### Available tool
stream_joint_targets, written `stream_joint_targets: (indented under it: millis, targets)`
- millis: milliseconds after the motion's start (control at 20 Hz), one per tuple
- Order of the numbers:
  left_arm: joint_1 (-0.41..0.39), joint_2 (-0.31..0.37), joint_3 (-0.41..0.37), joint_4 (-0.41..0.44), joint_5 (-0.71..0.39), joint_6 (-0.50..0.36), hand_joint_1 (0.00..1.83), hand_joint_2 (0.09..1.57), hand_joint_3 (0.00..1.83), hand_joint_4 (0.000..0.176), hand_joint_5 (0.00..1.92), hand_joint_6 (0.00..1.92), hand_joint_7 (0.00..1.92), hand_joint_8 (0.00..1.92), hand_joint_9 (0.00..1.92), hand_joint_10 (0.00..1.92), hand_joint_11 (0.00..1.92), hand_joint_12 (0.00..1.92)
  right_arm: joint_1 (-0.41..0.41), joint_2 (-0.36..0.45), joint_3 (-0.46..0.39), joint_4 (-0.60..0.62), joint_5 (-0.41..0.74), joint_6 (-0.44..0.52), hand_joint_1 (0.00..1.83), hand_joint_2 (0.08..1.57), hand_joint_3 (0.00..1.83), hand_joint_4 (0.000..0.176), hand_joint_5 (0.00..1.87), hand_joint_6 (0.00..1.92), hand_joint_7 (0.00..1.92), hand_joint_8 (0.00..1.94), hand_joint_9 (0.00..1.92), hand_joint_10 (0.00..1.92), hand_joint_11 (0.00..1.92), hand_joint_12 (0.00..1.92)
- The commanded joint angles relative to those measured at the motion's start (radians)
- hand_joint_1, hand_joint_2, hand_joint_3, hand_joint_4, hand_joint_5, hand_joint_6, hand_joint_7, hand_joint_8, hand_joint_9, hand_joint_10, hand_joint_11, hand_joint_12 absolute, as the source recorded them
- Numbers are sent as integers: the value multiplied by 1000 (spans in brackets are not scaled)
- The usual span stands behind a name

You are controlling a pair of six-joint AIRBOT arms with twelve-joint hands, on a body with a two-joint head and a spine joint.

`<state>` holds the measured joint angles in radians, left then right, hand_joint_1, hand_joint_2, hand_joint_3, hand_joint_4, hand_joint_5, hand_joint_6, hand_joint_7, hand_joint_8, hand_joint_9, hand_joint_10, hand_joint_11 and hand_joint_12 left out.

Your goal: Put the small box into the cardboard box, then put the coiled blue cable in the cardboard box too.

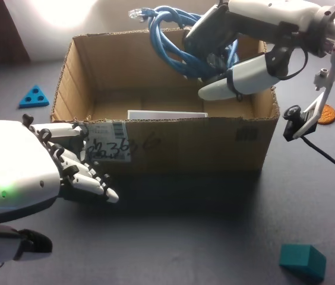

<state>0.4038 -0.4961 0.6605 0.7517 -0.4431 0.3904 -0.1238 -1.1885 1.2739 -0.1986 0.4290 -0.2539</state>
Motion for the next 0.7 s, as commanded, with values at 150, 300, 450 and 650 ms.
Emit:
stream_joint_targets:
  millis: [150, 300, 450, 650]
  targets:
    - [-15, 6, 3, -23, -77, -1, 1068, 1103, 0, 0, 577, 8, 621, 14, 589, 14, 56, 1153, 6, 7, -3, 15, 122, 31, 1129, 1044, 0, 0, 755, 401, 900, 120, 786, 411, 366, 1381]
    - [-15, 6, 4, -24, -77, -1, 1045, 1120, 0, 0, 540, 2, 590, 0, 573, 6, 46, 1160, 6, 7, -15, -18, 123, 31, 1051, 1013, 0, 0, 726, 145, 824, 12, 700, 385, 276, 1393]
    - [-16, 6, 3, -25, -77, -1, 1046, 1125, 2, 0, 545, 4, 591, 3, 570, 4, 25, 1151, 6, 8, -21, -24, 128, 31, 951, 1037, 2, 0, 668, 69, 753, 0, 615, 367, 164, 1416]
    - [-24, 2, 1, -25, -77, -1, 1056, 1107, 0, 0, 568, 6, 605, 1, 585, 7, 59, 1129, 6, 8, -21, -43, 137, 31, 880, 1030, 0, 0, 634, 43, 689, 0, 565, 340, 113, 1406]
